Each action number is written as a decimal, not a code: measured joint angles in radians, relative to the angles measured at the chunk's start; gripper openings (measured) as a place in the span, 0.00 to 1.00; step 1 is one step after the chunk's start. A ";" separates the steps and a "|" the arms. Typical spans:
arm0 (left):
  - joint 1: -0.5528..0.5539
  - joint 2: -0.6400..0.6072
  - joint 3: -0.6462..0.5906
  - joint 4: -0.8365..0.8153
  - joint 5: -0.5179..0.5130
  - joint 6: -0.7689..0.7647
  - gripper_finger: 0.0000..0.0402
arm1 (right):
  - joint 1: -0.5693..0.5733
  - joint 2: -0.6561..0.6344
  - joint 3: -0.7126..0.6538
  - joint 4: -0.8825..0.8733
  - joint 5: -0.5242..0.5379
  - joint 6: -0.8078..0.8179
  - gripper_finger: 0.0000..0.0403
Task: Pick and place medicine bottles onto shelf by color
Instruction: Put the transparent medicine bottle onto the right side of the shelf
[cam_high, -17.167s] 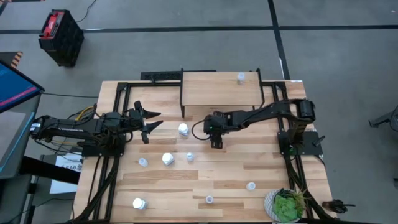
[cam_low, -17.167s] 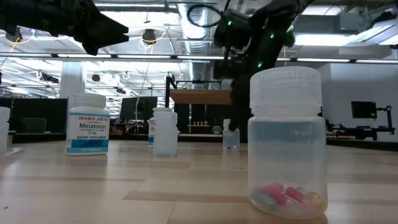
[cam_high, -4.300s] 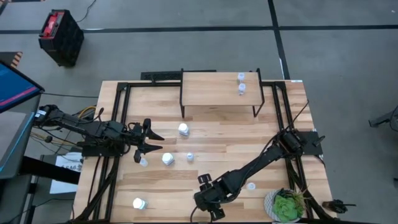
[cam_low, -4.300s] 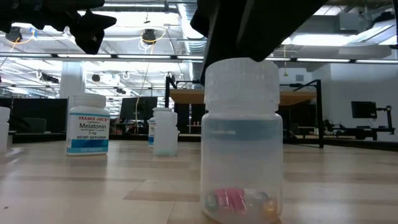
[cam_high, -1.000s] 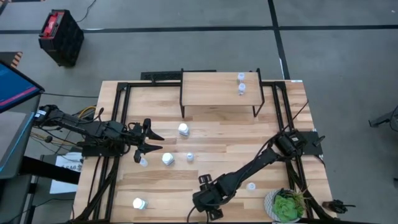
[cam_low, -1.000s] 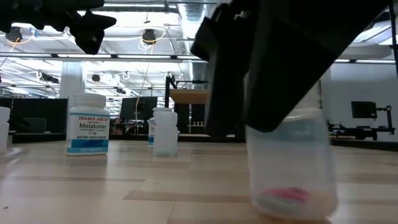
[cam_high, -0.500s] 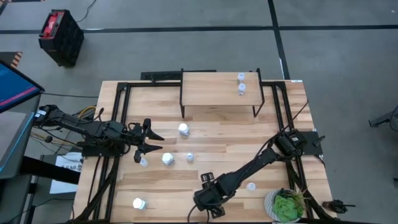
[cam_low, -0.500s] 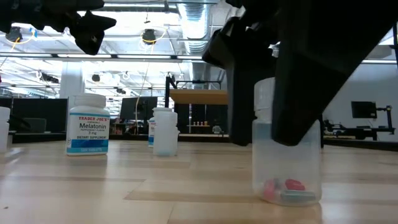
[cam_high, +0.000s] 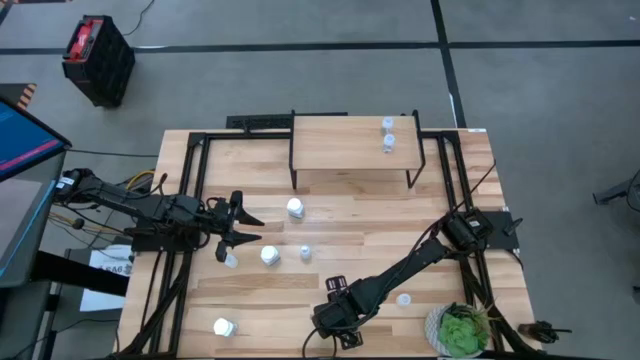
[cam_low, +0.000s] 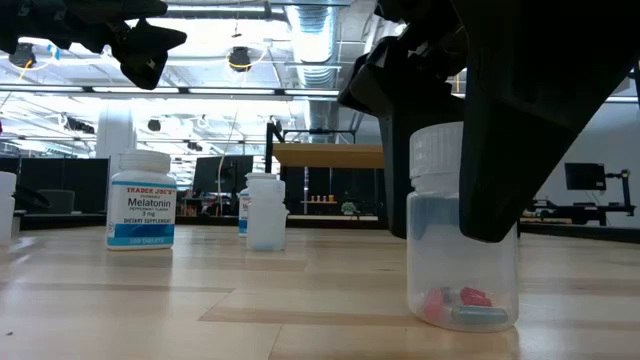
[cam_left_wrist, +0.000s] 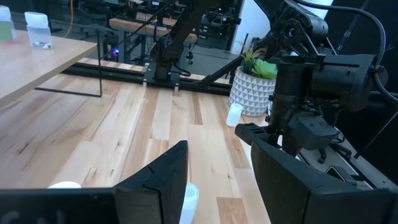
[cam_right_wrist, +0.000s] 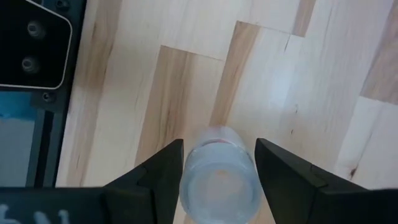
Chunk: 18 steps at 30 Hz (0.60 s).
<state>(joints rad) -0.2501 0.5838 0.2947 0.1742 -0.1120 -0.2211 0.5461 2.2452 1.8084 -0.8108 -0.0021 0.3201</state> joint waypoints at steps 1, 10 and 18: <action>0.000 0.000 0.000 0.000 0.000 0.000 0.41 | 0.000 0.000 0.000 0.001 0.000 0.011 0.55; 0.000 0.000 0.000 0.000 0.000 0.000 0.41 | -0.008 -0.003 0.001 0.000 -0.002 0.074 0.39; 0.000 0.000 0.000 0.000 0.000 0.000 0.41 | -0.075 -0.024 0.125 -0.304 0.055 0.202 0.34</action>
<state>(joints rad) -0.2497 0.5838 0.2947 0.1741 -0.1123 -0.2211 0.4713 2.2215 1.9331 -1.1152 0.0526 0.5224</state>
